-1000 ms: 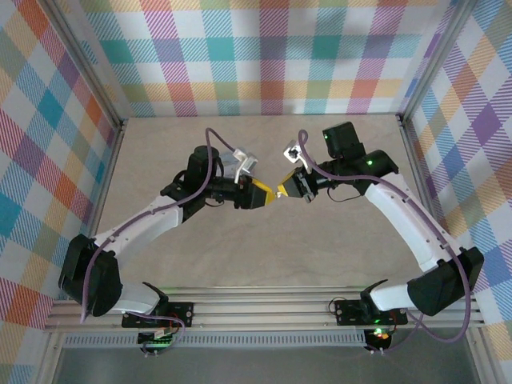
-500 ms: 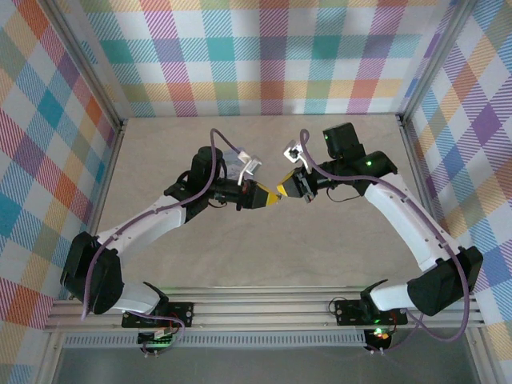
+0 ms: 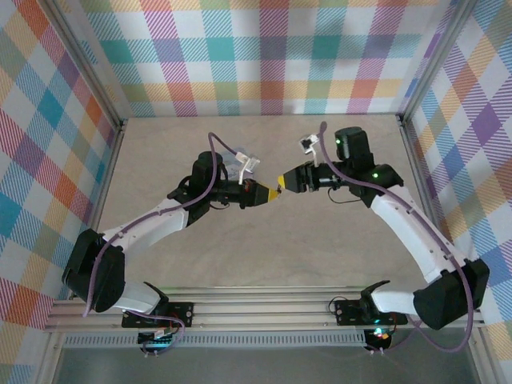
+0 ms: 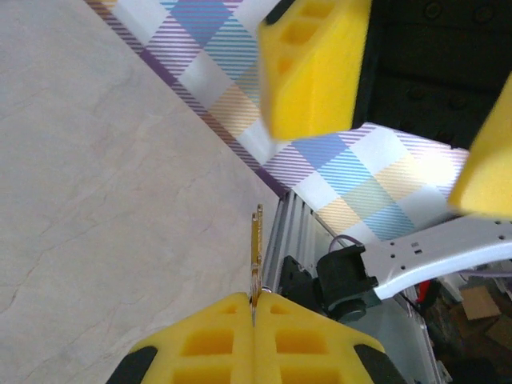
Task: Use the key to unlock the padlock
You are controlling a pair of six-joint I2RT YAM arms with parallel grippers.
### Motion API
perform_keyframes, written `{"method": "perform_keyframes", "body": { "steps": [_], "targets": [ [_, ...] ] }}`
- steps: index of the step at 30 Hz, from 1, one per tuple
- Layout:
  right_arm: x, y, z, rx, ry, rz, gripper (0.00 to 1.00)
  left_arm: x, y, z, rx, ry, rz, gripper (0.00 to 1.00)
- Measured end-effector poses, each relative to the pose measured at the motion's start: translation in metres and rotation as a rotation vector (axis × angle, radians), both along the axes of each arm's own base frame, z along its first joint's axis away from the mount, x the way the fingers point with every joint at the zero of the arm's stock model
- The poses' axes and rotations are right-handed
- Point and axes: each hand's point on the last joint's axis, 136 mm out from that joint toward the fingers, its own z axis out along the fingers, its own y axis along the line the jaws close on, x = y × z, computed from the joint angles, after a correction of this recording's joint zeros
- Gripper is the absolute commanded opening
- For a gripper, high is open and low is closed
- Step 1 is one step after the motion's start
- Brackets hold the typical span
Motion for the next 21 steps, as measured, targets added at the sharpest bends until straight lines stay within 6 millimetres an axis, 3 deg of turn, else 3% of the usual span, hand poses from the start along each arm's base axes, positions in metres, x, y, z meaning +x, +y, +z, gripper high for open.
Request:
{"method": "perform_keyframes", "body": {
  "steps": [11, 21],
  "targets": [
    [0.008, 0.000, -0.004, 0.083, 0.095, -0.072, 0.32, 0.003, 0.000, 0.000, 0.001, -0.004, 0.014, 0.00],
    [0.013, 0.006, -0.018, 0.092, 0.150, -0.056, 0.33, 0.000, -0.001, 0.005, -0.017, -0.017, -0.009, 0.00]
  ]
}}
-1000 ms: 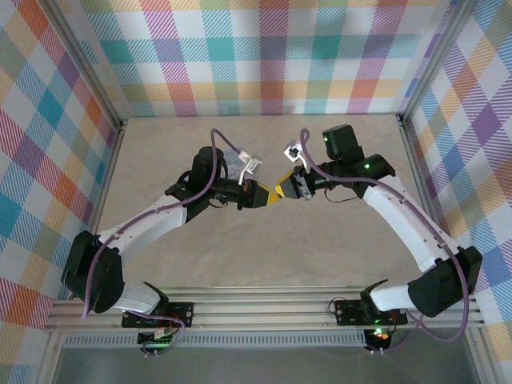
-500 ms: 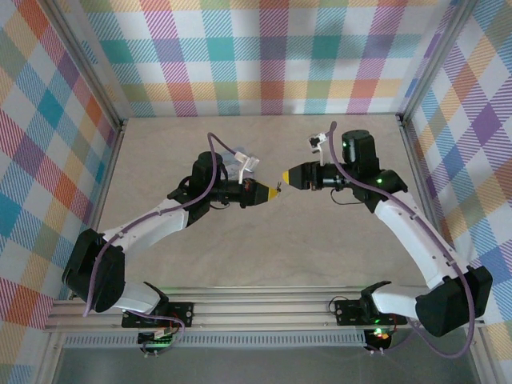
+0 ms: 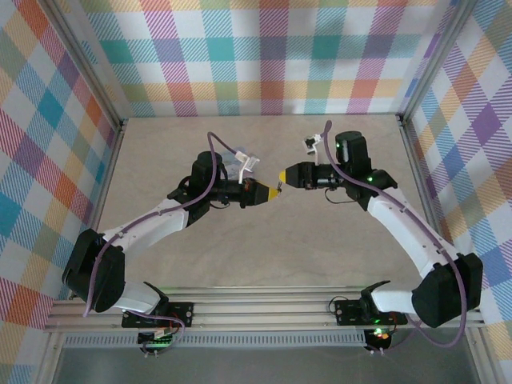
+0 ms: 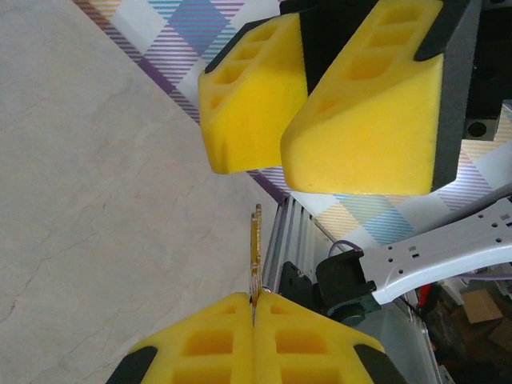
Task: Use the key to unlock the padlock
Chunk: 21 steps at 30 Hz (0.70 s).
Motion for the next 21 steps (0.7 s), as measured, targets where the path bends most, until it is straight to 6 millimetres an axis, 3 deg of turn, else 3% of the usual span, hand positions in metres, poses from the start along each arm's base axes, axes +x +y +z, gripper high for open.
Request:
{"method": "perform_keyframes", "body": {
  "steps": [5, 21],
  "targets": [
    [-0.0012, 0.0008, -0.0016, 0.006, 0.002, 0.008, 0.27, -0.0005, -0.0001, 0.0001, -0.001, 0.000, -0.003, 0.00],
    [-0.0047, 0.0027, -0.0084, 0.021, 0.015, 0.029, 0.19, -0.0006, 0.0000, 0.0003, -0.001, 0.000, -0.003, 0.00]
  ]
}}
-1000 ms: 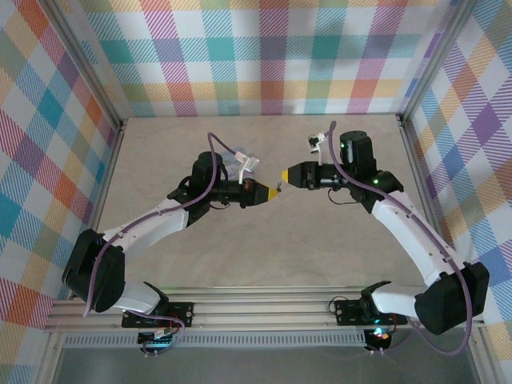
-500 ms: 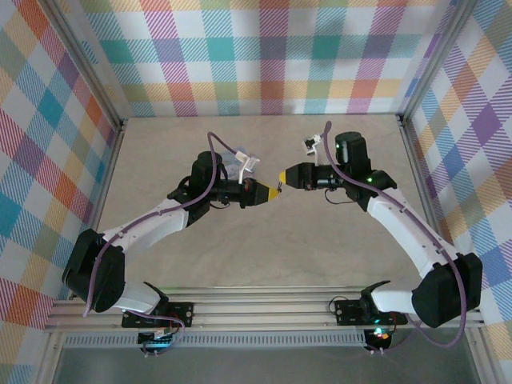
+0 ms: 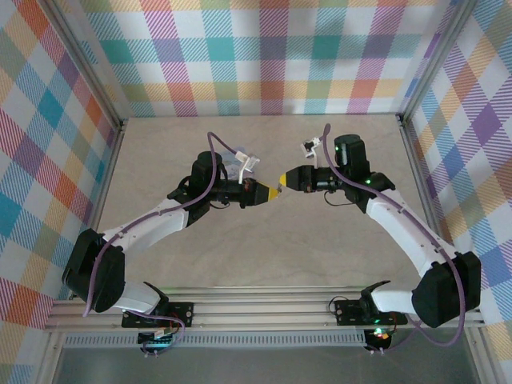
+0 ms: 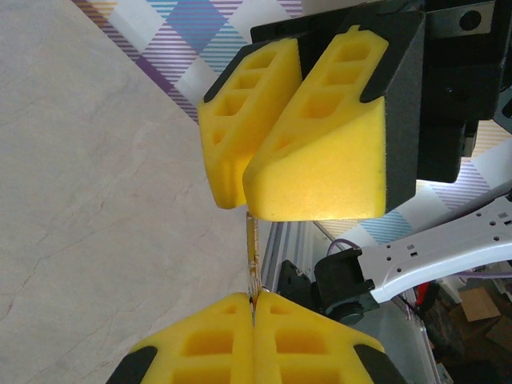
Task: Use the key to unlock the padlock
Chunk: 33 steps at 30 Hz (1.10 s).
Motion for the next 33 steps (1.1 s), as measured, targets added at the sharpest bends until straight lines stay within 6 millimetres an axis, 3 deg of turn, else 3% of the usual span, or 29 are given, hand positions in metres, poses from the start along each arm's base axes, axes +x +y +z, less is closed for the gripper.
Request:
{"method": "perform_keyframes", "body": {
  "steps": [4, 9, 20, 22, 27, 30, 33],
  "targets": [
    [0.000, 0.000, 0.000, 0.003, 0.002, 0.002, 0.19, 0.000, 0.000, 0.000, 0.000, 0.000, 0.000, 0.00],
    [-0.002, 0.002, 0.002, 0.020, 0.010, 0.014, 0.00, 0.000, 0.000, 0.000, -0.001, -0.001, -0.001, 0.00],
    [-0.002, 0.001, 0.001, 0.010, -0.009, 0.015, 0.00, 0.001, 0.001, 0.000, 0.005, 0.001, 0.010, 0.01],
    [-0.002, -0.001, 0.002, 0.002, -0.022, 0.008, 0.00, 0.002, 0.001, 0.000, 0.004, -0.002, 0.015, 0.09],
    [-0.005, -0.006, 0.007, -0.018, -0.062, -0.010, 0.00, 0.007, 0.003, 0.003, 0.008, -0.010, 0.054, 0.41],
    [-0.005, -0.009, 0.008, -0.033, -0.084, -0.023, 0.00, 0.011, 0.006, 0.002, 0.022, -0.004, 0.089, 0.51],
    [-0.005, -0.012, 0.008, -0.048, -0.099, -0.032, 0.00, 0.015, 0.009, 0.006, 0.021, -0.018, 0.123, 0.52]
  ]
}}
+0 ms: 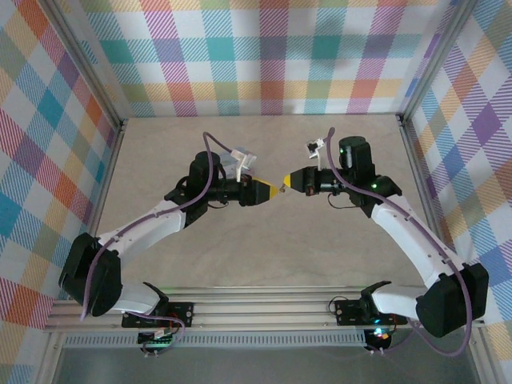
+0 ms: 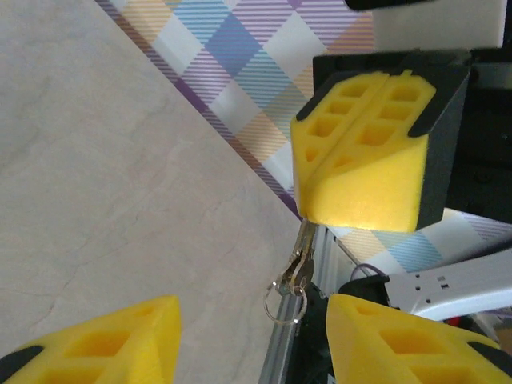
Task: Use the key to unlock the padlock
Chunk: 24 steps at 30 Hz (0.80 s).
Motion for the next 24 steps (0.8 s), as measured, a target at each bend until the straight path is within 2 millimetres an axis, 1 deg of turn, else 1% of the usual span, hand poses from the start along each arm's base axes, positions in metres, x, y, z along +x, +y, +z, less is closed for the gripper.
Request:
{"method": "perform_keyframes", "body": {
  "steps": [6, 10, 13, 19, 21, 24],
  "targets": [
    [0.003, -0.002, -0.001, -0.016, -0.018, -0.019, 0.00, 0.001, 0.005, 0.011, -0.032, -0.004, 0.038, 0.52],
    [0.002, -0.001, 0.002, -0.009, -0.028, -0.007, 0.00, 0.002, 0.004, 0.011, -0.059, 0.015, 0.046, 0.51],
    [0.000, 0.001, 0.006, 0.008, -0.040, 0.015, 0.00, 0.004, 0.001, 0.010, -0.077, 0.030, 0.039, 0.47],
    [-0.005, 0.006, 0.012, 0.042, -0.052, 0.064, 0.00, 0.008, -0.008, -0.002, -0.094, 0.095, 0.012, 0.37],
    [-0.007, 0.007, 0.012, 0.049, -0.048, 0.077, 0.00, 0.008, -0.009, -0.002, -0.103, 0.103, 0.001, 0.31],
    [-0.008, 0.009, 0.011, 0.055, -0.041, 0.092, 0.00, 0.006, -0.010, 0.002, -0.117, 0.103, -0.011, 0.26]
  ]
}}
